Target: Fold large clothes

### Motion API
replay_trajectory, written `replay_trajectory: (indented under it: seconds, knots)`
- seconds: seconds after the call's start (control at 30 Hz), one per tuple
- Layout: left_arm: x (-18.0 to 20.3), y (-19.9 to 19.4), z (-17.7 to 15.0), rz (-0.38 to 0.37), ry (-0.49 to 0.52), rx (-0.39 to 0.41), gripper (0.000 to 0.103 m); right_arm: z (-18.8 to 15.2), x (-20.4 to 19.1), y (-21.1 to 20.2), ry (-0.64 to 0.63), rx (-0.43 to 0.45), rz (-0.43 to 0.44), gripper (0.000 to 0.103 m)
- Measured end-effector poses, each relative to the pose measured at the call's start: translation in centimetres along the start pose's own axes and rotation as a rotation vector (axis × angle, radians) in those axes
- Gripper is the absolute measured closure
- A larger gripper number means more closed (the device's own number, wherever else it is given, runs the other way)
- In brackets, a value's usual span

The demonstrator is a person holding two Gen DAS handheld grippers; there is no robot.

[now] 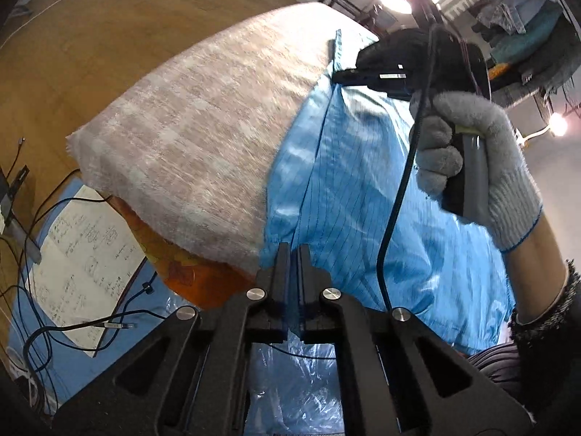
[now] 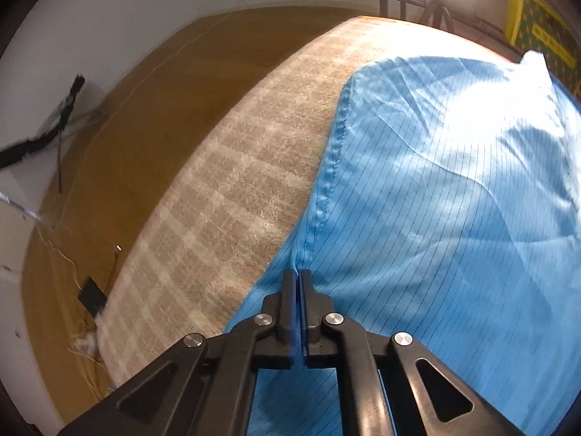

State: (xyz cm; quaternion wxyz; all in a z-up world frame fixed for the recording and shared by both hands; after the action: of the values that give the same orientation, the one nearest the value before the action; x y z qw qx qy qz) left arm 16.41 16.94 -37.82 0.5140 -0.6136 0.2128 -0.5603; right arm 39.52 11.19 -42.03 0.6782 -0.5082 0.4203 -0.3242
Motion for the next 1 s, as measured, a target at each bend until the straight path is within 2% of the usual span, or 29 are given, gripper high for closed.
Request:
replay_trajectory:
  seconds: [0.13, 0.23, 0.3, 0.33, 0.37, 0.4, 0.43, 0.47, 0.5, 0.53, 0.63, 0.77, 0.87, 0.93, 1.0]
  knots:
    - [-1.0, -1.1, 0.3, -0.002, -0.031, 0.048, 0.102, 1.0, 0.1, -0.5, 0.075, 0.037, 0.138, 0.103]
    - [-1.8, -1.2, 0.4, -0.017, -0.065, 0.053, 0.102, 1.5, -0.4, -0.6, 0.095, 0.054, 0.175, 0.103]
    - [-1.7, -1.2, 0.4, -0.017, -0.066, 0.056, 0.102, 1.8, -0.5, -0.3, 0.096, 0.059, 0.156, 0.103]
    - [-1.6, -1.2, 0.5, -0.002, -0.056, 0.057, 0.096, 1.9, -0.4, 0.1, 0.095, 0.057, 0.144, 0.103]
    - [-1.3, -1.2, 0.7, 0.008, -0.043, 0.058, 0.082, 1.9, -0.3, 0.5, 0.094, 0.053, 0.136, 0.103]
    - [-1.0, -1.1, 0.7, 0.016, -0.031, 0.063, 0.076, 2.0, -0.3, 0.8, 0.093, 0.048, 0.141, 0.103]
    - [-0.7, -1.1, 0.8, 0.023, -0.021, 0.067, 0.07, 2.0, -0.3, 0.9, 0.092, 0.051, 0.158, 0.1]
    - [-0.3, -1.1, 1.0, 0.032, -0.009, 0.069, 0.07, 2.0, -0.3, 0.8, 0.095, 0.049, 0.185, 0.098]
    - [0.0, -1.2, 1.1, 0.033, 0.003, 0.072, 0.07, 1.9, -0.2, 0.4, 0.106, 0.045, 0.221, 0.091]
    - [0.2, -1.3, 1.2, 0.031, 0.008, 0.075, 0.07, 1.7, -0.1, -0.2, 0.109, 0.049, 0.243, 0.079]
    - [0.6, -1.5, 1.4, 0.023, 0.01, 0.081, 0.07, 1.2, -0.1, -3.6, 0.065, 0.117, 0.228, 0.07]
    - [0.8, -2.0, 1.1, 0.001, 0.0, 0.09, 0.07, -1.0, -0.2, -9.4, -0.014, 0.205, 0.211, 0.066]
    - [1.0, -3.0, 0.7, -0.027, -0.002, 0.109, 0.07, -3.5, 0.5, -13.7, -0.049, 0.286, 0.179, 0.061]
    - [1.1, -3.8, 0.3, -0.034, -0.011, 0.134, 0.07, -5.4, 1.2, -16.2, -0.057, 0.334, 0.18, 0.051]
    - [0.8, -4.4, 0.0, -0.032, -0.028, 0.159, 0.07, -7.7, 1.9, -18.3, -0.067, 0.376, 0.178, 0.05]
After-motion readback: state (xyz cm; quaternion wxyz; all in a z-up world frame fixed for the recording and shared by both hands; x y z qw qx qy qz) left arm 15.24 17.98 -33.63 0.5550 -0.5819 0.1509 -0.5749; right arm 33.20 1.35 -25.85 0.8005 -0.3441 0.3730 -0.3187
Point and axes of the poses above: each gripper's, at about its wrist camera, not at the fingertips, and y roughly the way its jaws point, x to its right, z to its top, the point moved 8 cm from there along y, roughly the way its jaws point, and after that the axes turned 13 degrees about -x, right-handed, at the moved point
